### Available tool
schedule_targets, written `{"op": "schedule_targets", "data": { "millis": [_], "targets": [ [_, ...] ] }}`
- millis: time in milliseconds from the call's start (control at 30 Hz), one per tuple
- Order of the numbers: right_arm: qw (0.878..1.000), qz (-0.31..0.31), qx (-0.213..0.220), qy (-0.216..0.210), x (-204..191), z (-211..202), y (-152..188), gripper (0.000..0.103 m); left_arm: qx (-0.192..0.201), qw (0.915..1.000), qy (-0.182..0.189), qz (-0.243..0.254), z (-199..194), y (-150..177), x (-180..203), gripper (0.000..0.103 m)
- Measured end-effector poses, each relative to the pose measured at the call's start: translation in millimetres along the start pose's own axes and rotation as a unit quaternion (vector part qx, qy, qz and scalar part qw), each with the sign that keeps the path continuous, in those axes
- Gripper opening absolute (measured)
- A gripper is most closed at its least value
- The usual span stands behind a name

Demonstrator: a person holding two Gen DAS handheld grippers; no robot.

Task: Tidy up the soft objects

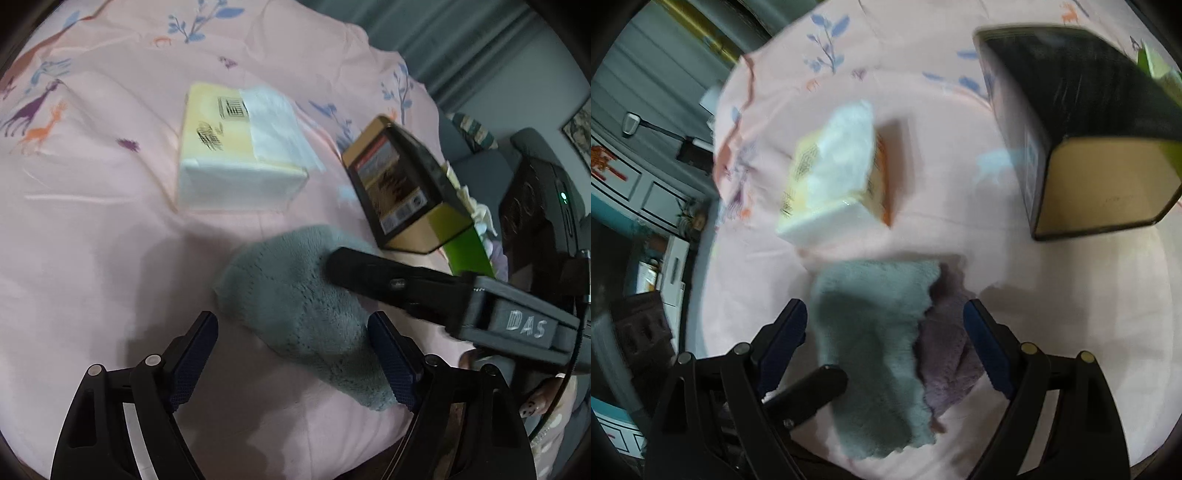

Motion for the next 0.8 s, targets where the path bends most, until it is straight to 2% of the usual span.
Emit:
{"op": "schedule_targets", "data": {
  "millis": [100,167,233,267,333,400,467,633,800],
  "targets": [
    [1.0,-0.003,-0.009,-0.009,1.3,9.3,2.8,0.086,0.002,0.9999,-0.01,0.006,6.2,-1.0,2.6,0.08],
    [1.0,-0.008,-0.011,-0.017,1.5,10.1,5.0,0.083,0.005,0.9997,-0.021,0.009,8.9,-0.8,3.3,0.072],
    [1.0,-0.015,-0.012,-0.023,-0.7,11.5,7.1,0.073,0.01,0.9997,-0.02,0.01,10.3,-2.0,4.3,0.066],
    [0.999,-0.018,-0.015,-0.032,-2.4,12.5,8.3,0.064,0.01,0.9997,-0.019,0.012,10.7,-1.7,4.2,0.056],
    [0.998,-0.025,-0.029,-0.051,-7.4,17.3,11.6,0.059,0.008,0.9997,-0.018,0.015,12.8,-2.6,3.5,0.051],
    [0.998,-0.033,-0.022,-0.046,-11.2,18.6,13.2,0.046,0.013,0.9993,-0.026,0.026,14.4,-2.5,6.1,0.045],
    [0.997,-0.036,-0.025,-0.057,-14.7,19.9,15.2,0.04,0.018,0.9989,-0.029,0.031,13.2,-2.4,8.1,0.039],
    [0.996,-0.044,-0.007,-0.071,-24.6,11.1,15.5,0.039,0.039,0.9975,-0.032,0.05,-0.1,-4.6,13.3,0.036],
    [0.995,-0.062,0.029,-0.079,-38.5,-6.3,15.9,0.04,0.075,0.994,-0.036,0.071,-20.7,-5.2,19.6,0.036]
  ]
}}
Point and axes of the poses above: each gripper's, at about its wrist camera, not at the fingertips, and z roughly the way its jaws point, x to its right, y to its underside, the point moved 7 cm from there along z, roughly the way its jaws point, and after that the axes turned 10 degrees about -x, right-handed, at the moved point
